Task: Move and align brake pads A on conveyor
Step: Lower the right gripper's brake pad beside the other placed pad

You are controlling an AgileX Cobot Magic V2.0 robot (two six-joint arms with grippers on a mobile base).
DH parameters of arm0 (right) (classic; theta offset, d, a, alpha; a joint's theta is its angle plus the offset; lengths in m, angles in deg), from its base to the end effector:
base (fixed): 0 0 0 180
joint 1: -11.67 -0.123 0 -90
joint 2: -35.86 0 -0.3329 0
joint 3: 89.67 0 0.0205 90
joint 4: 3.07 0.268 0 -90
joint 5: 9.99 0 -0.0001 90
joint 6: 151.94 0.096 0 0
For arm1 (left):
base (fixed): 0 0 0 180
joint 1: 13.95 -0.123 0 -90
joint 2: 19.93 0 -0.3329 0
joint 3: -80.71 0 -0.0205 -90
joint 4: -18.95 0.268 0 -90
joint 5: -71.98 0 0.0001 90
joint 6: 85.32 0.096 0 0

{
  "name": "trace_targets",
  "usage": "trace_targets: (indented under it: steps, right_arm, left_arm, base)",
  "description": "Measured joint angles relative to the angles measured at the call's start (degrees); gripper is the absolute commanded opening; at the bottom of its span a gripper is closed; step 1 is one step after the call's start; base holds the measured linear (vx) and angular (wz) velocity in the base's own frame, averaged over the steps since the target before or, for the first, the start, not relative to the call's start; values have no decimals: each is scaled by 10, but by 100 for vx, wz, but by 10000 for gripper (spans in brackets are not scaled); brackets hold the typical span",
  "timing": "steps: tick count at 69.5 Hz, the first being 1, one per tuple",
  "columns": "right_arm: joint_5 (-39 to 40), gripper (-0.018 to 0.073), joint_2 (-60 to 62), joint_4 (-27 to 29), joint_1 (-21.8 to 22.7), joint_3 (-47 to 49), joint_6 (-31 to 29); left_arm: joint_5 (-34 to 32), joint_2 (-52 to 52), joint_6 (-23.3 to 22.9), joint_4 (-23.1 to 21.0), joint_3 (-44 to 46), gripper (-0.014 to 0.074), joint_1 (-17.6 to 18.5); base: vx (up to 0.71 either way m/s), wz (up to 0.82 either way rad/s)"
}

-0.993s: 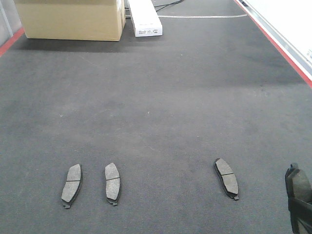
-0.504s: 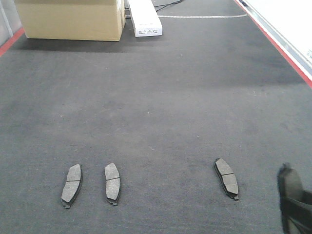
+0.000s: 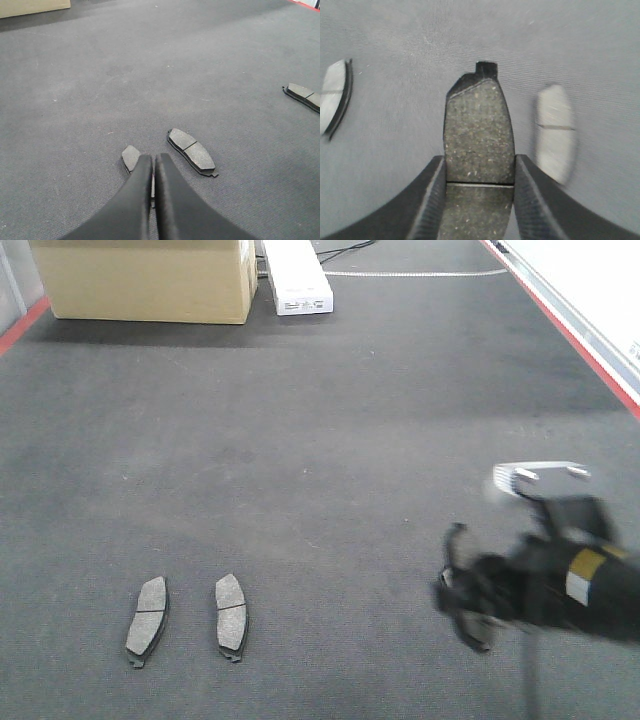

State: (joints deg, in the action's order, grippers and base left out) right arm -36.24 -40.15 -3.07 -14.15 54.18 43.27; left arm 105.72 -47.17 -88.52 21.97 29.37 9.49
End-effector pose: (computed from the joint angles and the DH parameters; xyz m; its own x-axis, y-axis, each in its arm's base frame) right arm 0.2152 0.1041 0.2921 -0.7639 -0.0782 -0.6405 -0.2437 0.9541 0.1742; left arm 0.0483 -0.0179 0.3121 -0.3523 0.1397 -0.9254 0.3686 0.9296 0.0000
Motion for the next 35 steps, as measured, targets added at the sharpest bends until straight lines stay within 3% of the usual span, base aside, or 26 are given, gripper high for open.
trace_targets:
  steps: [11,35]
  right_arm:
    - [-8,227,-125,38,-2,75,0]
    - [-19,235,-286,52,-46,172,12]
  left_arm:
    - [0,0,0,0,0,-6,0]
    - [0,0,0,0,0,-6,0]
  base:
    - [0,0]
    - [0,0]
